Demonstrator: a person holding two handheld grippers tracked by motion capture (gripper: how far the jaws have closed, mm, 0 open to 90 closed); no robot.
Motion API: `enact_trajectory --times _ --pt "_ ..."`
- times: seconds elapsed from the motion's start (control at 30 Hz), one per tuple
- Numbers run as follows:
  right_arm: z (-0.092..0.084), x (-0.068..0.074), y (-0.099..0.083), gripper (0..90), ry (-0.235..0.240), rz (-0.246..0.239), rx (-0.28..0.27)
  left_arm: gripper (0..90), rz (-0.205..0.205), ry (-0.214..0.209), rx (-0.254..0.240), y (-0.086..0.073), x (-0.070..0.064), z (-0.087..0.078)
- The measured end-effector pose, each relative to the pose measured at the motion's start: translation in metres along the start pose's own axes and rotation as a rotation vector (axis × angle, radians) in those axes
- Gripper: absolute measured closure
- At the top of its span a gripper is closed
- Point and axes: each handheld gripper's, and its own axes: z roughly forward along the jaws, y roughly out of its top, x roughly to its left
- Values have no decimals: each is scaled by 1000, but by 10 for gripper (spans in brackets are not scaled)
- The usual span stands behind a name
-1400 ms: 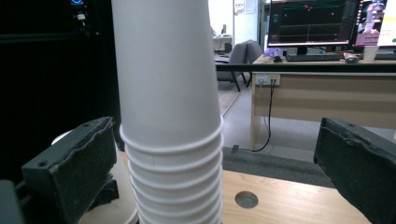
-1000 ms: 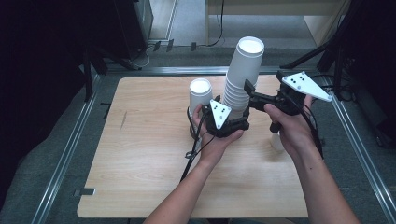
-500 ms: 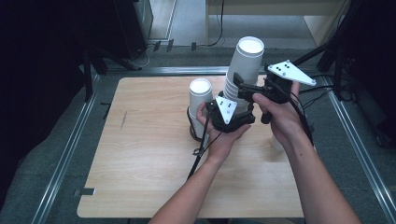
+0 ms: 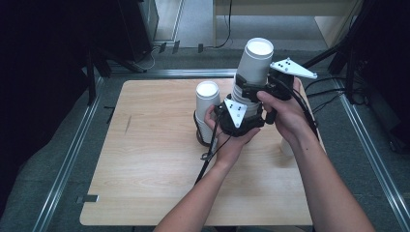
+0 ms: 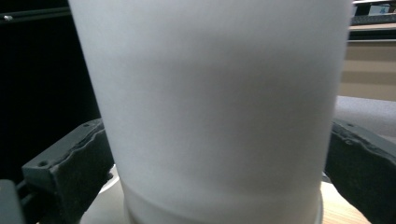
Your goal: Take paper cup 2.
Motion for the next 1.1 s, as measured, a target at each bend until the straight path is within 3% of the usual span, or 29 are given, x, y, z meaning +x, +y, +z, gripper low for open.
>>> enact_trajectory --times 0.1,0.3,0.4,0.73,1.1 --pt "2 -2 0 30 -11 32 -10 25 -1 -1 -2 0 1 0" --pt "2 -2 1 80 7 45 -1 40 -3 -3 -7 0 2 1" --pt "1 0 2 102 -4 8 -5 43 -9 -11 -5 1 3 0" --pt "0 4 6 121 -25 -25 -28 50 -6 -18 -4 1 4 -1" --pt "-2 6 16 121 -28 -8 -51 50 -6 -17 -3 0 4 -1"
